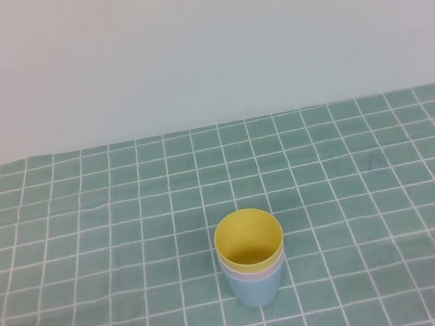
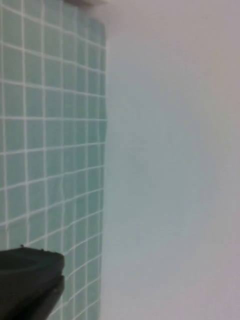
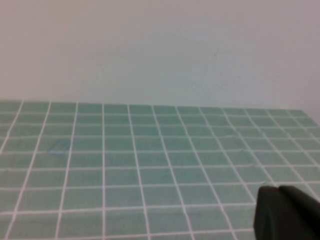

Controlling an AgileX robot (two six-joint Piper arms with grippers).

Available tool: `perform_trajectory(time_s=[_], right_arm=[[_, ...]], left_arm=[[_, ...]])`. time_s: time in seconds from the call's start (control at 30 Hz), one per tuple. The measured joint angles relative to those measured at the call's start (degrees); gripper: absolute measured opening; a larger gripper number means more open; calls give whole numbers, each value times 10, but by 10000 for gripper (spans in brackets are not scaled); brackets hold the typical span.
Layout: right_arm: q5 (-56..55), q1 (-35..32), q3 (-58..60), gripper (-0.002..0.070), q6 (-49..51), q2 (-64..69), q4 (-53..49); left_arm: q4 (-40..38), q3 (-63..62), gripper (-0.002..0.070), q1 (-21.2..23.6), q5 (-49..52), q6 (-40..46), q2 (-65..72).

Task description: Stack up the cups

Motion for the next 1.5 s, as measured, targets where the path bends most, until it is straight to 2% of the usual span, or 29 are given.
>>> perform_trajectory(time_s=[0.07,0.2,0.27,0.43,0.6,0.7,0.87,1.5], right_arm=[[-18,-1,33,-1,2,-15,0],[-7,-2,40,-1,14,-21,2],[0,-2,41,-1,16,-21,2],[27,-3,41,-1,18,-21,8],[30,-3,41,-1,19,-21,15],[31,-3,41,-1,3,-21,60],[68,-3,41,-1,-61,-21,119],[83,-3,37,-1,-108,-21,125]], left_arm=[[-1,47,-1,0,-43,8,-25],[52,136,-1,0,-118,11,-22],[71,134,-1,0,-104,11,-21],[67,134,-1,0,7,3,-21],[67,134,-1,0,8,-17,-21],[64,134,-1,0,8,-18,-21],[-3,134,-1,0,5,-18,-21],[-7,134,-1,0,5,-19,-21]])
